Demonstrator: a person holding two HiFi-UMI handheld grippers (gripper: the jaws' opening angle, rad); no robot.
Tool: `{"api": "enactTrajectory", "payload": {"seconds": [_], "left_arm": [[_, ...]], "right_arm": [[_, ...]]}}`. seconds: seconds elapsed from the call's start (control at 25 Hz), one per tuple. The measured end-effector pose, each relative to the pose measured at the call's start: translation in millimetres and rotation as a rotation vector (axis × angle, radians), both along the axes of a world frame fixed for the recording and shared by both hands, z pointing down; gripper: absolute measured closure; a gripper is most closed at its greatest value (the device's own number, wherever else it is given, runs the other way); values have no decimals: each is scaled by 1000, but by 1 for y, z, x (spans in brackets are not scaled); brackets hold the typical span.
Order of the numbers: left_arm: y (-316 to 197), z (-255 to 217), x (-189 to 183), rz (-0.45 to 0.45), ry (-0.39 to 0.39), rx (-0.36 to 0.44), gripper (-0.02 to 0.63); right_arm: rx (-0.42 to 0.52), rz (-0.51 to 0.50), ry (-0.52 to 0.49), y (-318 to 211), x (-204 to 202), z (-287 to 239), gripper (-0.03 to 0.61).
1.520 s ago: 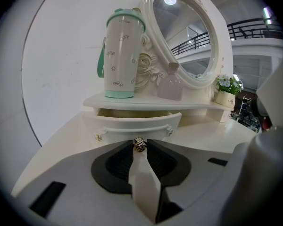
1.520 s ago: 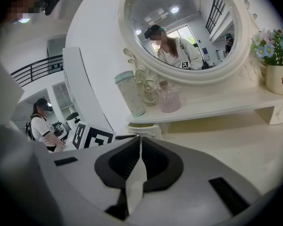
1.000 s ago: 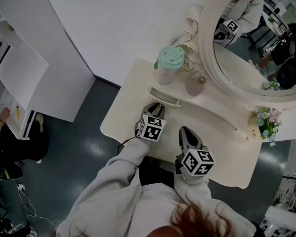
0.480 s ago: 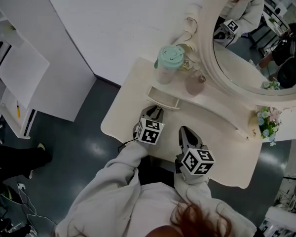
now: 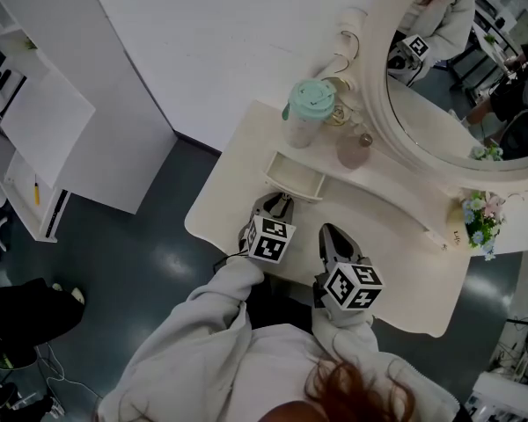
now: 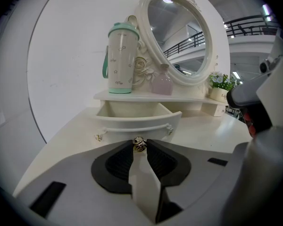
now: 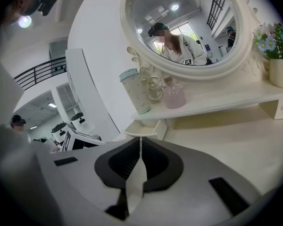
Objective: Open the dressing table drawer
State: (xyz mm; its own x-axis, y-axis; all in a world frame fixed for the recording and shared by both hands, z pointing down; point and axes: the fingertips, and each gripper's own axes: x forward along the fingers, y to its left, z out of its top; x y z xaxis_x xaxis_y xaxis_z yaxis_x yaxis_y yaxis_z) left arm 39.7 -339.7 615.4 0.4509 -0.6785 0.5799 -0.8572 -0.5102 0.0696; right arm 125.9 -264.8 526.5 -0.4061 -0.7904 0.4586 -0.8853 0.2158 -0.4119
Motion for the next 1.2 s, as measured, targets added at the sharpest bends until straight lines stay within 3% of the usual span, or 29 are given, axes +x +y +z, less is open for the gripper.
{"api": "enactTrajectory", "payload": {"seconds": [0.96, 1.2], "left_arm": [[14, -5, -3, 8, -33, 4, 508], [25, -10, -4, 37, 26, -55, 455]], "right_arm": [[16, 29, -10, 6, 7, -5, 540], [21, 54, -20, 3, 15, -5, 540]]}}
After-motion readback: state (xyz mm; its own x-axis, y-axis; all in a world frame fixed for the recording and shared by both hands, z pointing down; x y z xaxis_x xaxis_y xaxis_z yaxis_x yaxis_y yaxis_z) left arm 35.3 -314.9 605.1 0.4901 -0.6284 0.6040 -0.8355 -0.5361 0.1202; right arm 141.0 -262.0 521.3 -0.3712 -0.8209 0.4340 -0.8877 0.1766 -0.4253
